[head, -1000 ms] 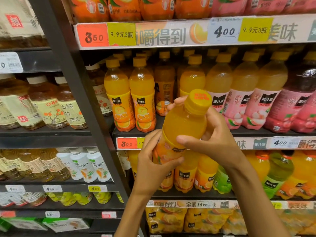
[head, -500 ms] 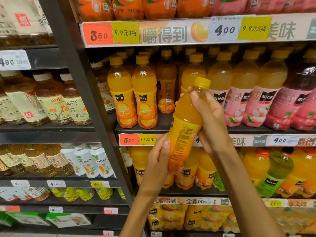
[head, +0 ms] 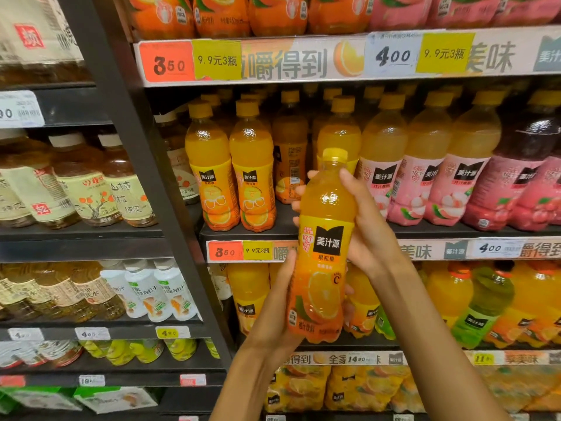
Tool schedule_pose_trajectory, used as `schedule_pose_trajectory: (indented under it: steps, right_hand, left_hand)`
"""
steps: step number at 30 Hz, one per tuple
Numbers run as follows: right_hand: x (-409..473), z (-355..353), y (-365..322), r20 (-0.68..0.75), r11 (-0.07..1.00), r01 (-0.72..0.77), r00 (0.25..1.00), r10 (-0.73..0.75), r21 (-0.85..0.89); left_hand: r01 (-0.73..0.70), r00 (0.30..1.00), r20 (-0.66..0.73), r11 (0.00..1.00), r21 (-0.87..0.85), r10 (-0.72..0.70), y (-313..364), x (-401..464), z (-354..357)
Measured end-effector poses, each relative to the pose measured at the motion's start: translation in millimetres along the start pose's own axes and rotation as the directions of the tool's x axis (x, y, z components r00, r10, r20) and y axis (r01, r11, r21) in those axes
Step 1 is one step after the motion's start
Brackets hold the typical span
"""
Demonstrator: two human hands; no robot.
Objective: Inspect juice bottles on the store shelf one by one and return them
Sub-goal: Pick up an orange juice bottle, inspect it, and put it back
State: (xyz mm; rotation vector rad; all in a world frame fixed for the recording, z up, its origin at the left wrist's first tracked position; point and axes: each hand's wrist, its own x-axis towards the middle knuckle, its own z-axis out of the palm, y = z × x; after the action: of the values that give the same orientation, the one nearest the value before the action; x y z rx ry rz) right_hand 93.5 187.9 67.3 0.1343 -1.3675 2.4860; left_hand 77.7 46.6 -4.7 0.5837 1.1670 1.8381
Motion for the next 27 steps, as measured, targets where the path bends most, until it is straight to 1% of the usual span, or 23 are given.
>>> schedule_pose_trajectory:
  steps: [2,4,5,7,9,10,12,14,15,16,17,18,19,21,22,25,27]
  right_hand:
    - [0.2,-2.0,-0.5,-0.047,0.997,0.034,0.998,-0.037,-0.070]
    - [-0.9,-2.9,-0.8,-0.078,0.982,0.070,0.993,-0.084,-0.173]
    - [-1.3,-2.4,-0.2,-0.090,0.973,0.082,0.991,-0.103,-0.214]
    - [-2.0,0.3,0.6,-0.089,0.965,0.082,0.990,-0.108,-0.250]
    - [-1.5,0.2,-0.7,-0.058,0.967,0.067,0.995,-0.084,-0.247]
    - [-0.9,0.1,-1.9,-0.039,0.971,0.062,0.997,-0.073,-0.230]
    - [1.2,0.7,-3.1,-0.012,0.986,0.053,0.998,-0.056,-0.156]
    - [5.0,2.4,-0.2,0.052,1.000,-0.002,0.999,0.002,0.001]
    - [6.8,4.0,1.7,0.106,0.998,-0.028,0.994,0.022,0.058]
    - [8.3,5.3,3.3,0.137,0.997,-0.032,0.990,0.021,0.073]
    - [9.5,5.9,4.0,0.136,0.998,-0.015,0.991,0.008,0.053]
    - [10.0,6.4,3.7,0.116,1.000,0.002,0.993,-0.005,0.024]
    - [10.0,6.6,2.5,0.085,1.000,0.021,0.996,-0.019,-0.015]
    - [8.2,5.5,-0.3,0.014,0.984,0.080,0.997,-0.078,-0.159]
    - [7.5,5.7,-1.4,-0.026,0.966,0.107,0.993,-0.116,-0.237]
    - [6.4,8.5,-2.5,-0.113,0.926,0.097,0.982,-0.148,-0.365]
    - [6.0,9.1,-5.6,-0.088,0.905,0.096,0.986,-0.145,-0.415]
  left_hand:
    - [-0.025,0.994,-0.099,0.984,0.175,0.043,1.6,1.5,-4.1]
    - [-0.084,0.981,-0.137,0.942,0.326,0.135,5.4,3.4,-4.1]
    - [-0.124,0.971,-0.144,0.921,0.370,0.189,6.2,4.8,-2.4]
    - [-0.178,0.947,-0.181,0.904,0.388,0.264,5.8,7.1,1.2]
    - [-0.193,0.939,-0.212,0.926,0.324,0.270,5.2,7.7,1.3]
    - [-0.177,0.950,-0.207,0.950,0.257,0.233,6.6,6.9,-0.3]
    - [-0.095,0.988,-0.120,0.994,0.044,0.100,11.7,3.7,-3.9]
    - [-0.017,1.000,0.004,0.993,-0.118,0.017,11.8,0.5,-3.2]
    - [0.011,0.999,0.043,0.986,-0.168,-0.004,9.2,1.1,-1.9]
    - [0.031,0.998,0.057,0.980,-0.196,-0.020,5.9,2.1,-0.6]
    - [0.042,0.998,0.059,0.978,-0.203,-0.030,3.0,3.4,0.6]
    - [0.032,0.999,0.033,0.984,-0.175,-0.026,1.1,5.0,0.3]
    - [0.004,1.000,-0.028,0.993,-0.115,-0.007,1.0,6.4,-1.1]
    - [-0.062,0.983,-0.171,0.996,0.056,0.071,5.6,8.9,-5.6]
    - [-0.096,0.971,-0.206,0.987,0.132,0.122,8.9,10.0,-6.3]
    - [-0.170,0.937,-0.239,0.928,0.331,0.257,11.0,12.9,0.4]
    - [-0.215,0.922,-0.231,0.908,0.360,0.310,10.1,14.5,6.2]
